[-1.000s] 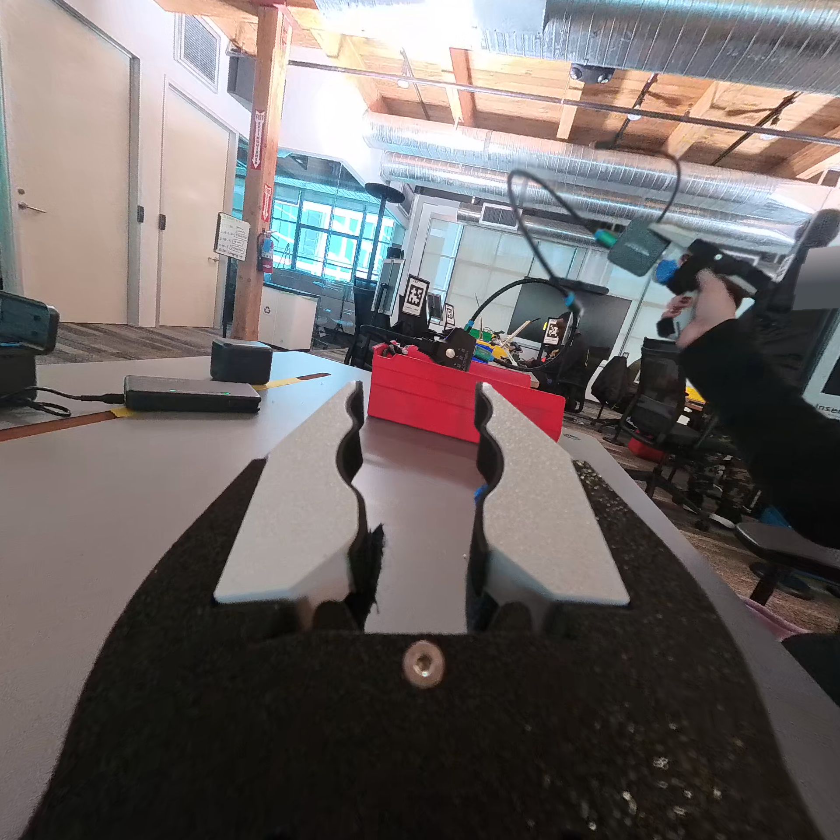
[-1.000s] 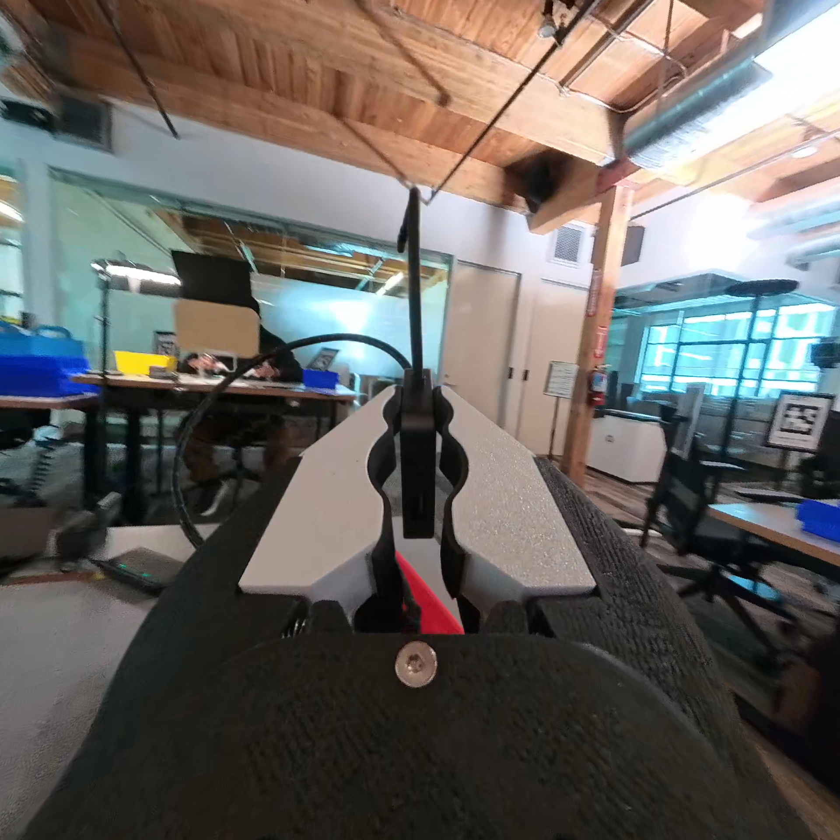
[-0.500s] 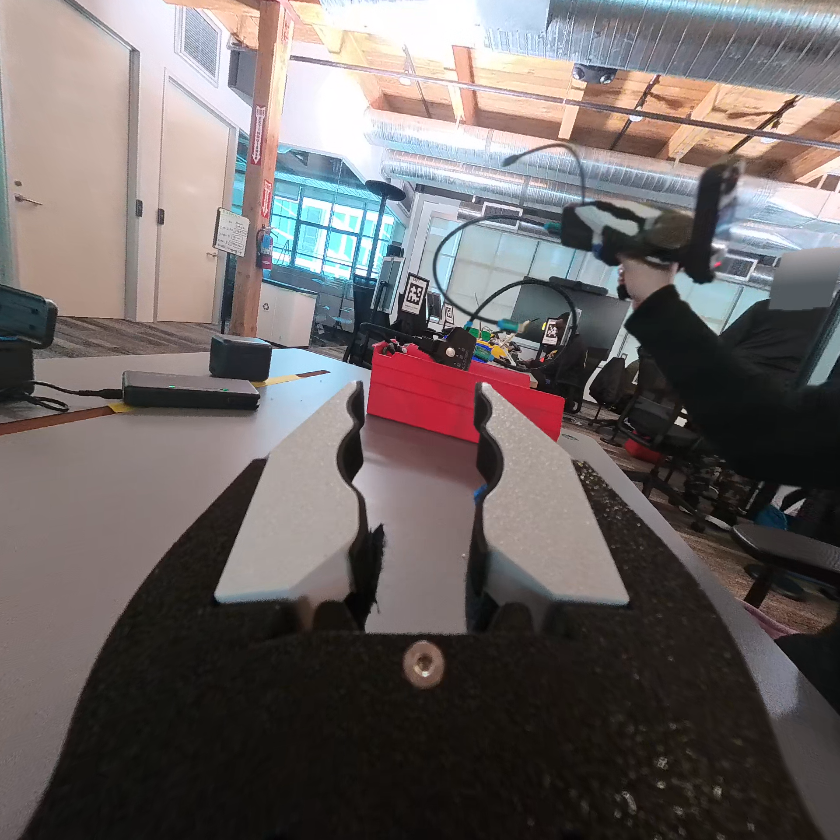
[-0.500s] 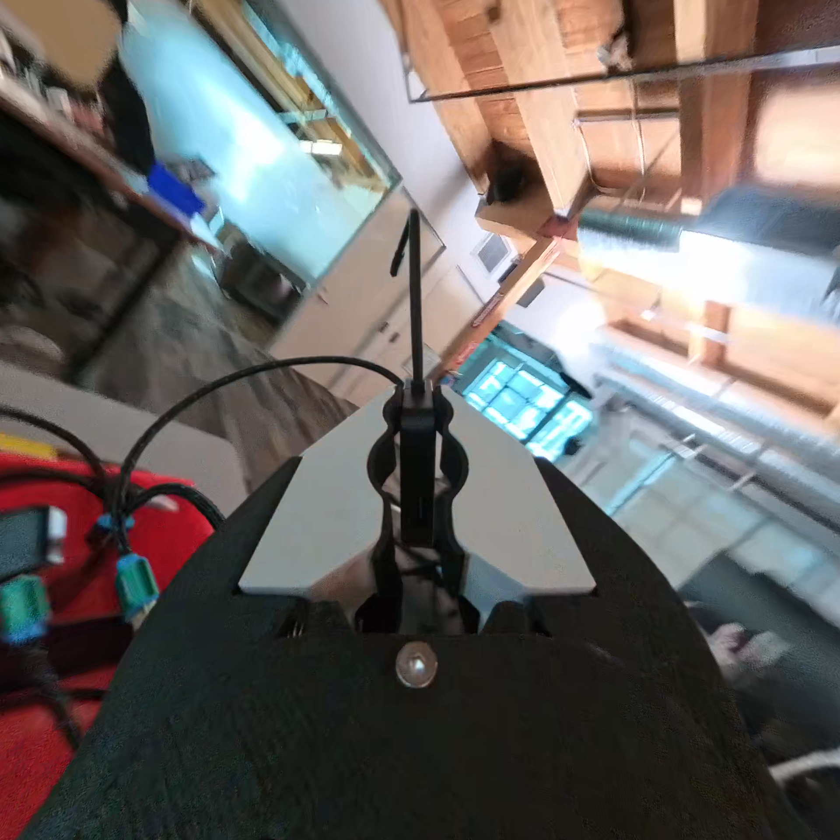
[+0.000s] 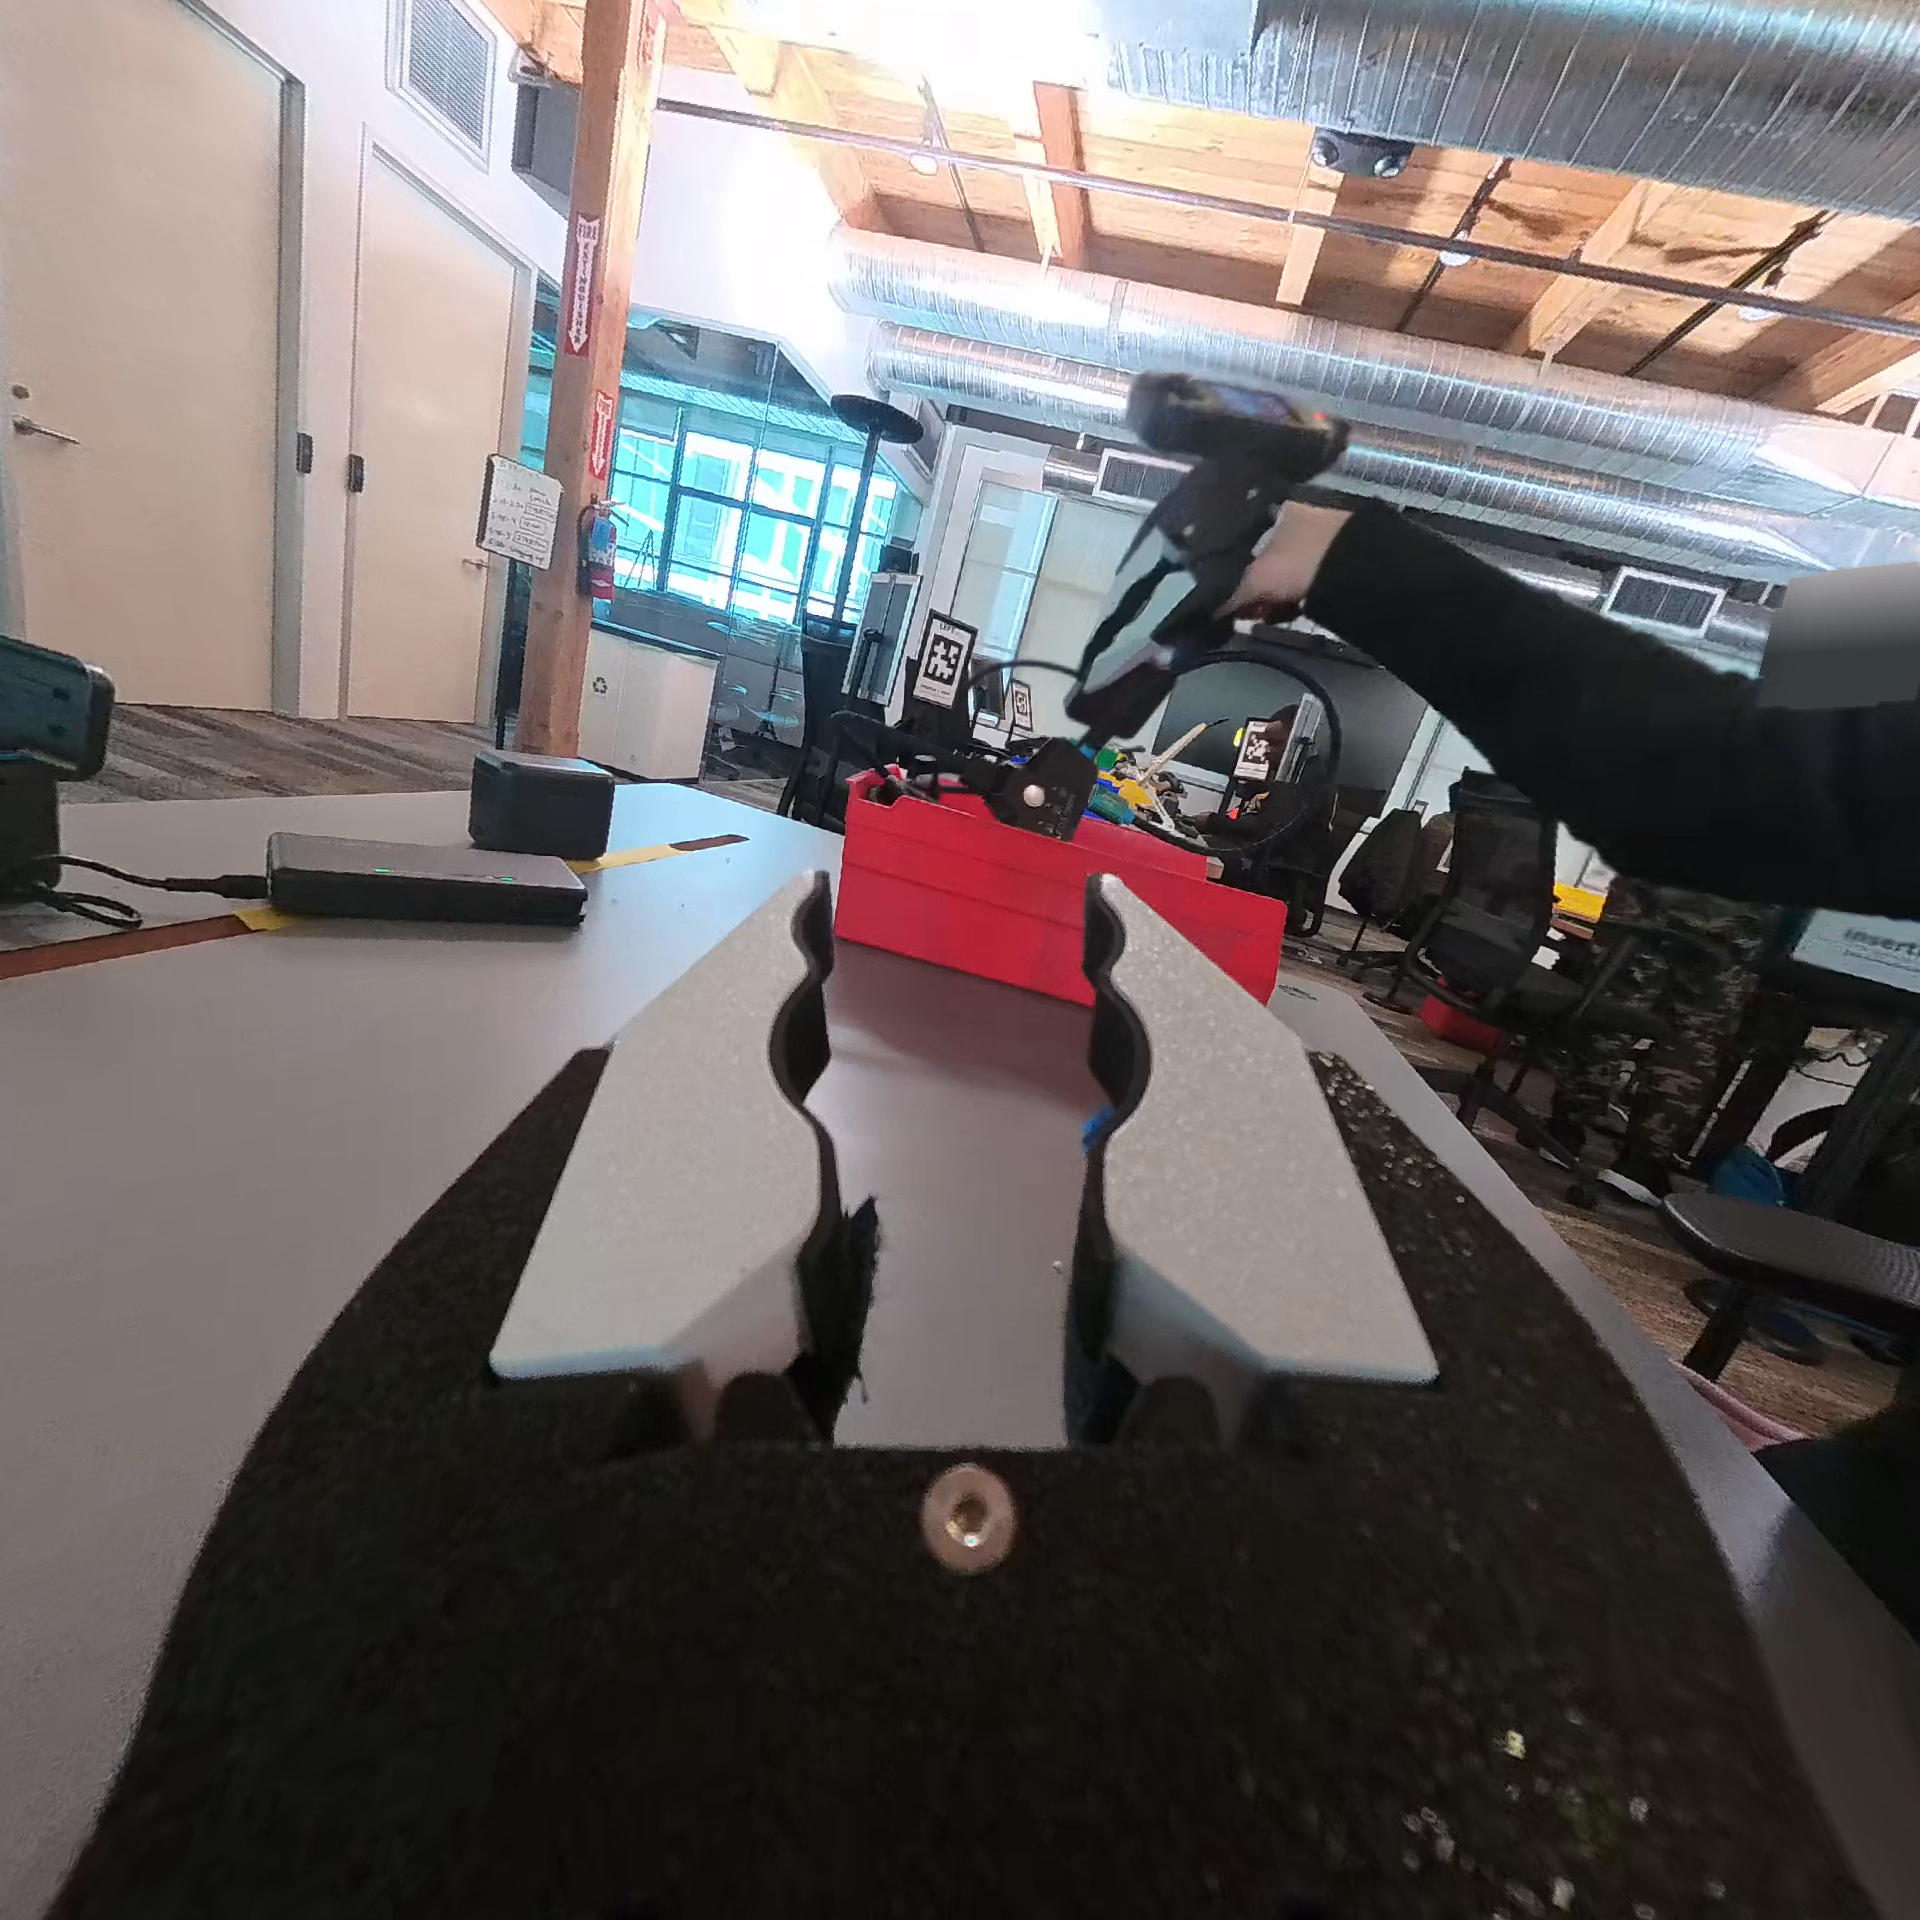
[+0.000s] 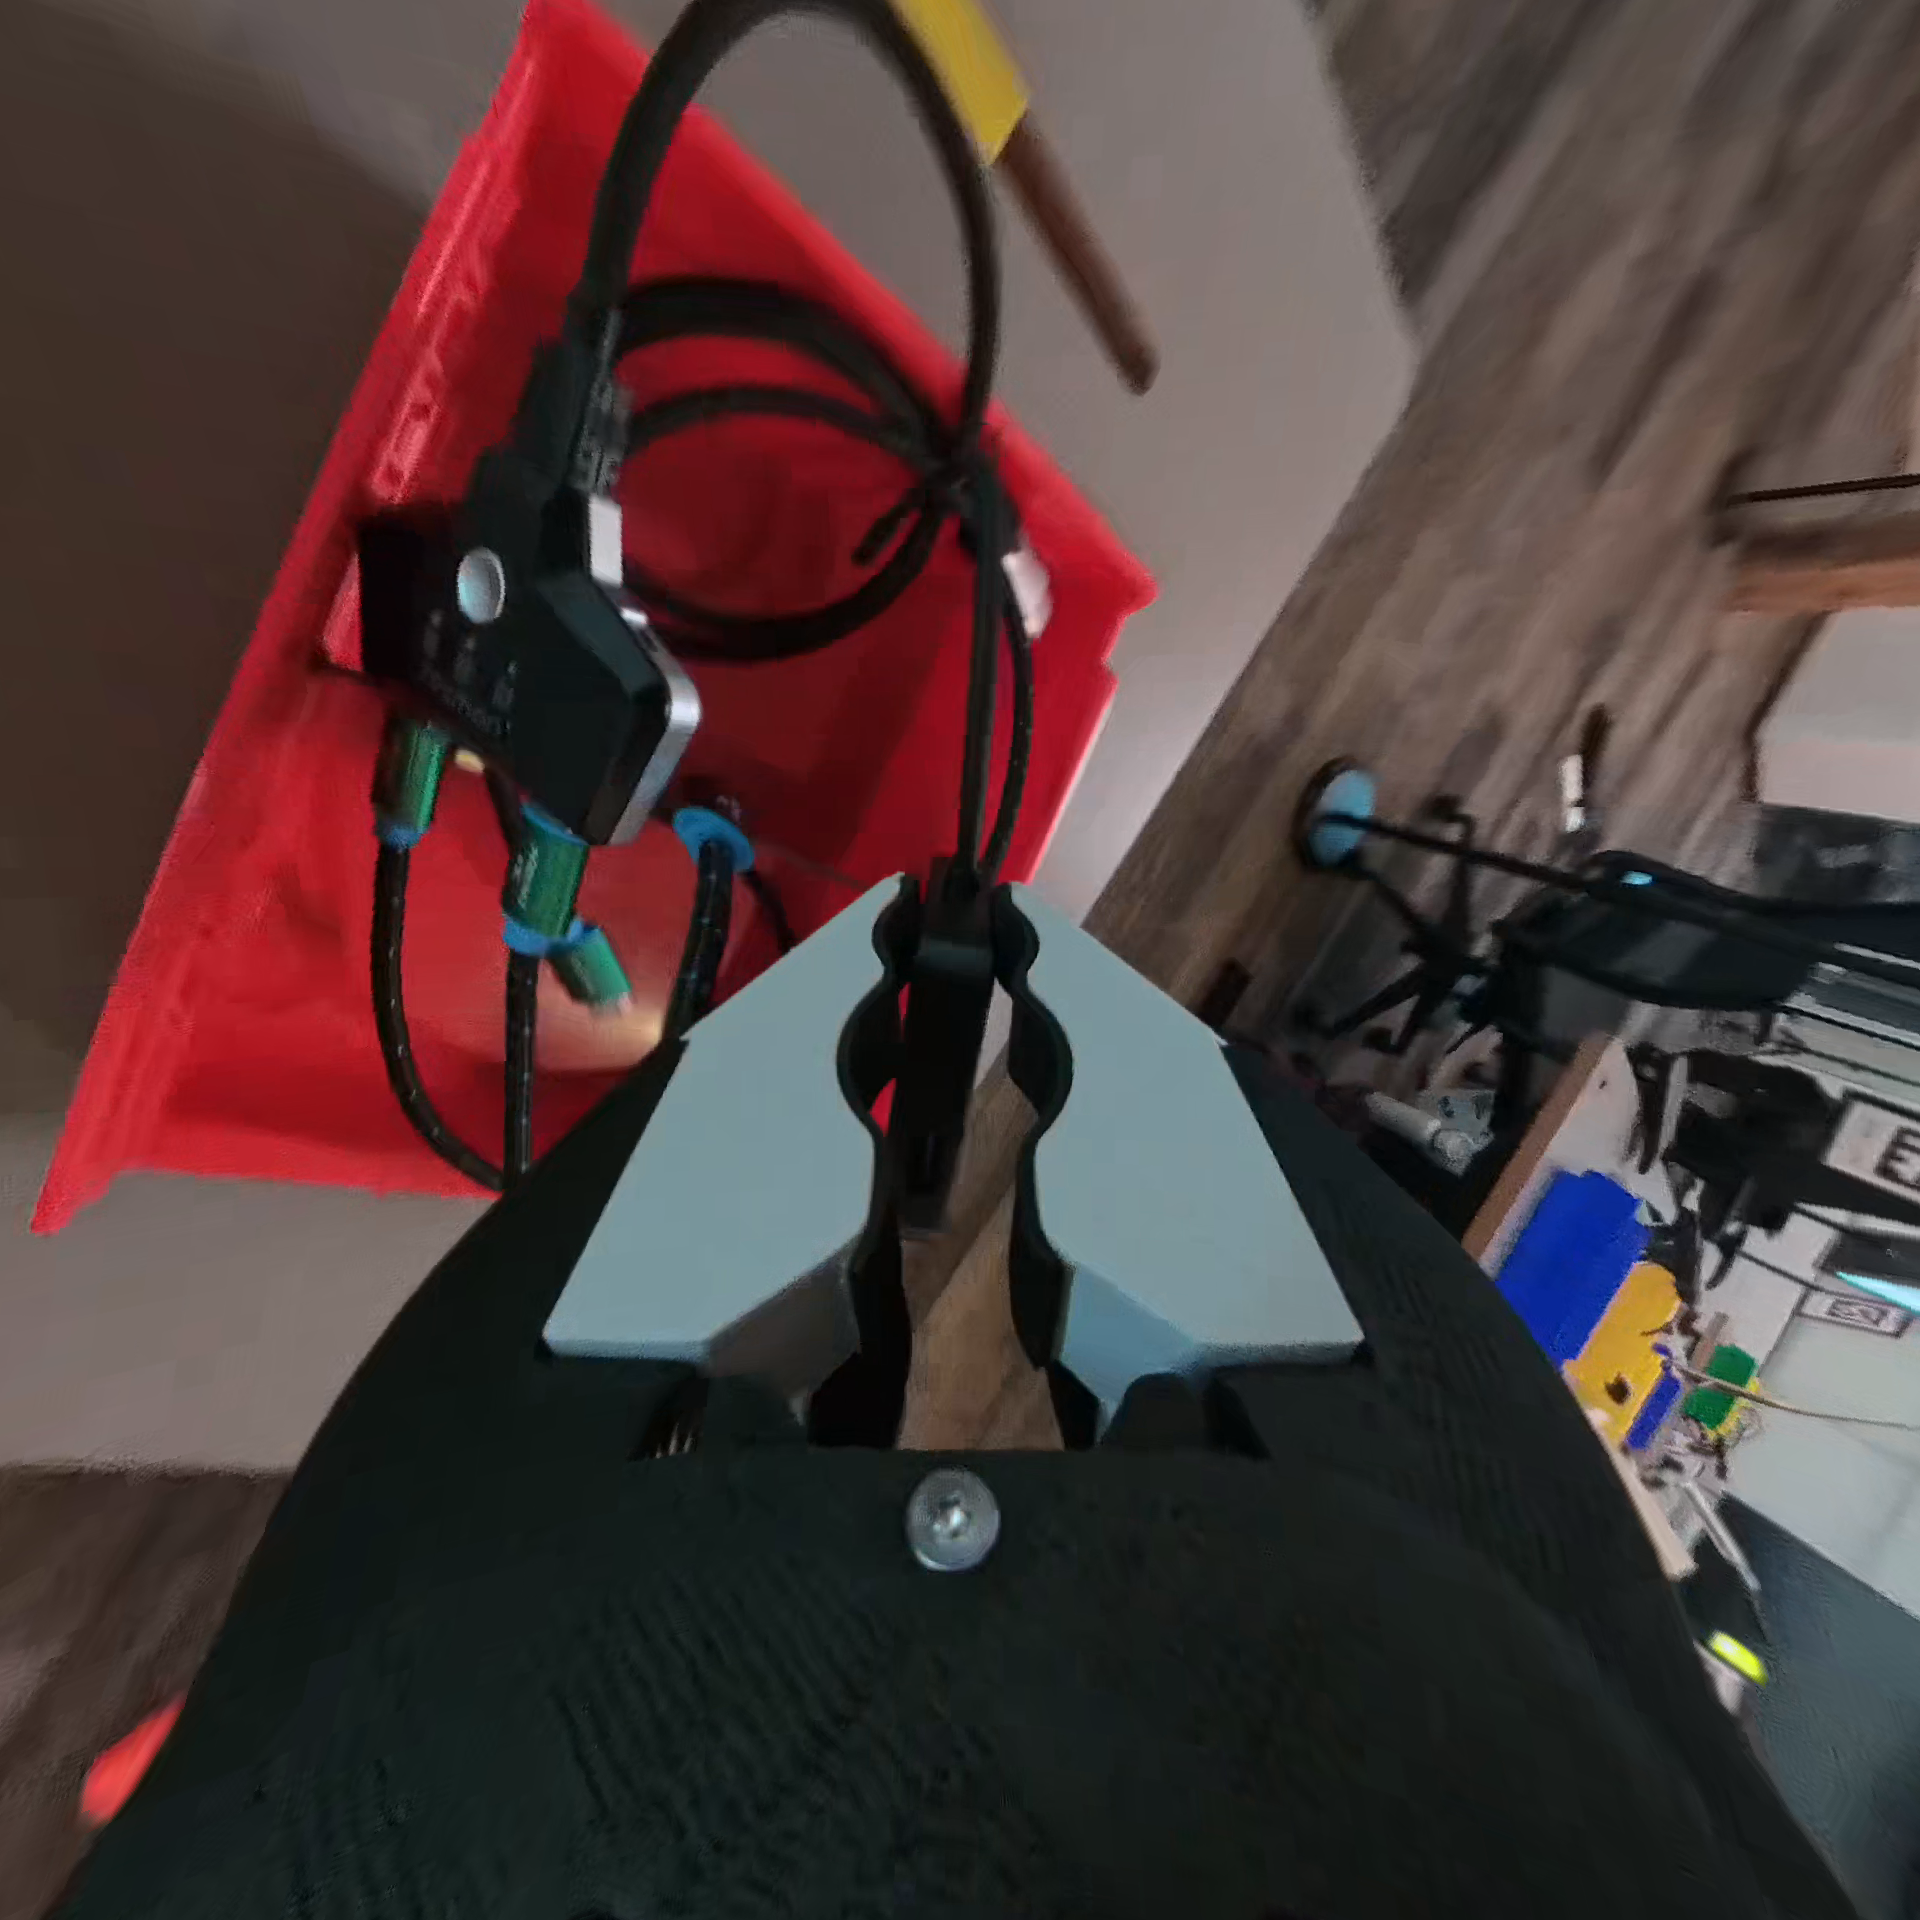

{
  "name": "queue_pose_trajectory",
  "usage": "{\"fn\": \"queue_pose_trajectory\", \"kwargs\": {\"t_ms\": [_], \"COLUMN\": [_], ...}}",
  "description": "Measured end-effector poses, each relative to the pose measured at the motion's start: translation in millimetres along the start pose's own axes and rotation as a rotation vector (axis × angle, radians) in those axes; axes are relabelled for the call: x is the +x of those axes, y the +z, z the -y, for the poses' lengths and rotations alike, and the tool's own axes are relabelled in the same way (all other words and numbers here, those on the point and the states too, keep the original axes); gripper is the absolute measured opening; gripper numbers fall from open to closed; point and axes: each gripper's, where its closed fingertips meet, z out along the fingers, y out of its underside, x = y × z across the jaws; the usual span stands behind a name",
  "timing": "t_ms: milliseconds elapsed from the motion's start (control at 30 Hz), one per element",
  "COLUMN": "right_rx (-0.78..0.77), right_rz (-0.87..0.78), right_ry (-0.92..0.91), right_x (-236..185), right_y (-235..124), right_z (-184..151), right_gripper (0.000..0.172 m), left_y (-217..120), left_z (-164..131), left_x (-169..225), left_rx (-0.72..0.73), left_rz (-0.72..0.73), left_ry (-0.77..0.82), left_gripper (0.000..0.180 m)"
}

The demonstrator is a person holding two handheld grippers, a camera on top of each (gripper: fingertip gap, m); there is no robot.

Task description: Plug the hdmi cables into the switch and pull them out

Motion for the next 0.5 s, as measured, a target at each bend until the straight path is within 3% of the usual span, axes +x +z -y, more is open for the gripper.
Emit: {"fn": "queue_pose_trajectory", "kwargs": {"t_ms": [167,333,500], "right_rx": [-0.185,-0.076,-0.105], "right_rz": [0.122,0.162,0.153], "right_ry": [-0.141,-0.063,0.017], "right_x": [-10,-13,-12], "right_y": [42,77,98], "right_z": [0,34,40], "right_gripper": [0.014,0.013,0.013], "left_y": [0,0,2], "left_z": [0,-1,-2], "left_x": [0,0,0], "left_rx": [0.001,-0.005,-0.015], "left_rz": [0.001,-0.001,-0.003], "left_ry": [-0.002,0.001,-0.008], "left_gripper": [0.046,0.045,0.045]}}
